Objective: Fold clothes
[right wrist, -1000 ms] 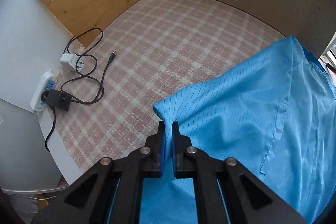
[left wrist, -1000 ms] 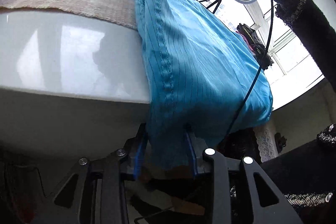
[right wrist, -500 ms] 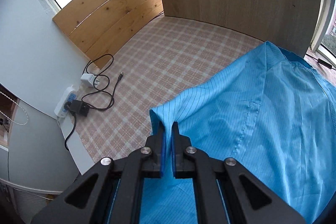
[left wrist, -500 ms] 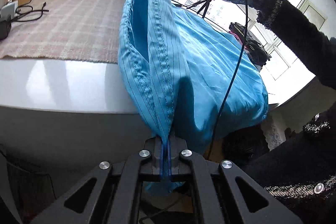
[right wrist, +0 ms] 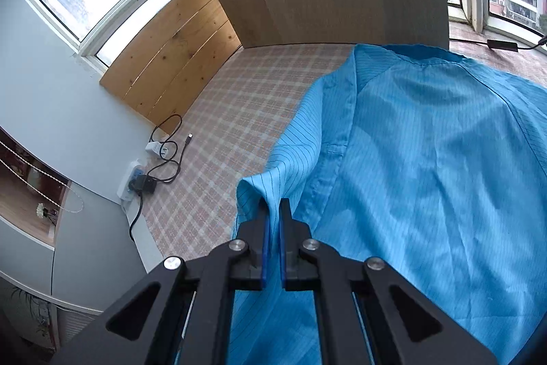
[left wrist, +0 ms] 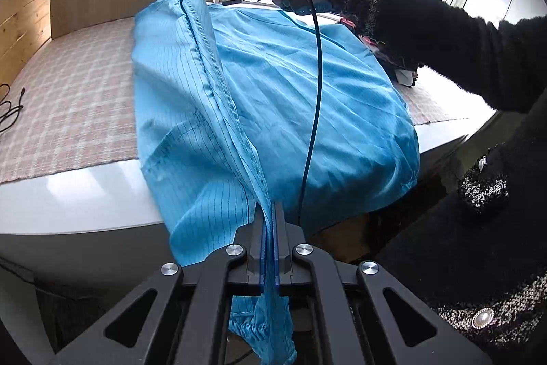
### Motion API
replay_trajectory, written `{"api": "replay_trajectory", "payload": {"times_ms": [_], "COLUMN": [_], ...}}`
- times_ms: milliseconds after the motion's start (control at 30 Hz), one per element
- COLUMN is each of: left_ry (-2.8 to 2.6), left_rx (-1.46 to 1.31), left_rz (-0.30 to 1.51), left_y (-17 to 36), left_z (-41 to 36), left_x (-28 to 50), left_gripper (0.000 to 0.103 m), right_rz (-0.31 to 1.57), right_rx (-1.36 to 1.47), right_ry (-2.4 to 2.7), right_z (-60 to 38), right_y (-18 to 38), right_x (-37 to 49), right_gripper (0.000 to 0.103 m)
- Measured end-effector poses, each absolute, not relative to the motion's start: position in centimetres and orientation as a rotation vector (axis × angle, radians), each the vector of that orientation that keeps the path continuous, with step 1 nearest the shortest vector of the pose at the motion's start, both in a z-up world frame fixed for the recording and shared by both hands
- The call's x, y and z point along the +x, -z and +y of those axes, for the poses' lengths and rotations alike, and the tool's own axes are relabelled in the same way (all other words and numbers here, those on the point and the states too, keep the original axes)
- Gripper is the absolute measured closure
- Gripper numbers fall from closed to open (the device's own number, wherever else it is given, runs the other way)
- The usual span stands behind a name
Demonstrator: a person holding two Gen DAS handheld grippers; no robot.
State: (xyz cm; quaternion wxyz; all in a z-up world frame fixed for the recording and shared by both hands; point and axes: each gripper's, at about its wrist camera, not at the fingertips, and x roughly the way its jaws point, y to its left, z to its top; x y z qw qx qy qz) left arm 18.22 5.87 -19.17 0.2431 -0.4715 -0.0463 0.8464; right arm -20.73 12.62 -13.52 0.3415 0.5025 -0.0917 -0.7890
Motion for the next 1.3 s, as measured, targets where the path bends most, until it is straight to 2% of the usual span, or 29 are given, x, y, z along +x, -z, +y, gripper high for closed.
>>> {"api": "replay_trajectory", "payload": {"times_ms": [33, 100, 167, 200, 267, 333, 367, 433, 600, 733, 767, 1033, 1167, 1300], "left_ry": [-2.270, -2.224, -2.190, -2.183, -2.206, -2.260, -2.302, -2.393, -2.499, -2.538, -2.543, -2.534, -2.505, -2.424], "left_rx": [-1.318, -1.394, -1.447, -1.463, -1.481, -1.514, -1.541, -1.613, -1.677, -1.548, -1.535, -1.471, -1.484, -1.538], "left_rz": [-0.153, -0.169, -0.198, -0.220, -0.299, -0.375, -0.390, -0.403, -0.421, -0.308, -0.290, -0.158, -0.184, -0.122], "left_y": [19.9, 21.4, 22.1, 22.2, 21.5, 20.6, 20.4, 20.2, 20.1, 18.1, 17.7, 15.7, 16.8, 19.8], "left_z": [7.2, 9.5, 10.9, 11.2, 10.2, 8.1, 6.9, 4.0, -0.3, 0.5, 0.8, 2.3, 1.8, 2.3], "left_x": [18.1, 18.1, 19.3, 20.1, 22.3, 25.0, 26.2, 28.1, 26.0, 20.6, 18.8, 5.8, -0.7, -5.3], "left_gripper": [0.096, 0.095, 0.095, 0.095, 0.092, 0.089, 0.083, 0.079, 0.079, 0.079, 0.077, 0.075, 0.072, 0.072], "right_rz": [-0.222, -0.145, -0.114, -0.107, -0.188, -0.236, -0.245, -0.257, -0.069, -0.165, -0.198, -0.210, -0.174, -0.206], "right_rx": [1.318, 1.383, 1.494, 1.543, 1.543, 1.490, 1.461, 1.404, 1.298, 1.289, 1.291, 1.197, 1.174, 1.266], "right_ry": [2.066, 2.101, 2.112, 2.114, 2.101, 2.060, 2.037, 1.989, 1.937, 1.948, 1.950, 2.111, 2.208, 2.215], "right_z": [13.8, 15.6, 17.6, 18.7, 21.3, 23.1, 23.8, 25.0, 23.2, 24.0, 24.6, 30.8, 32.5, 32.3], "right_y": [14.2, 16.1, 18.2, 19.1, 19.2, 18.1, 17.4, 16.0, 13.7, 13.0, 12.8, 8.8, 8.3, 11.4], "right_x": [-20.9, -21.5, -22.1, -22.3, -21.6, -19.9, -18.8, -16.5, -9.9, -9.3, -9.4, -11.5, -13.0, -15.0], "right_gripper": [0.099, 0.096, 0.087, 0.087, 0.085, 0.072, 0.064, 0.063, 0.063, 0.063, 0.063, 0.063, 0.063, 0.063]}}
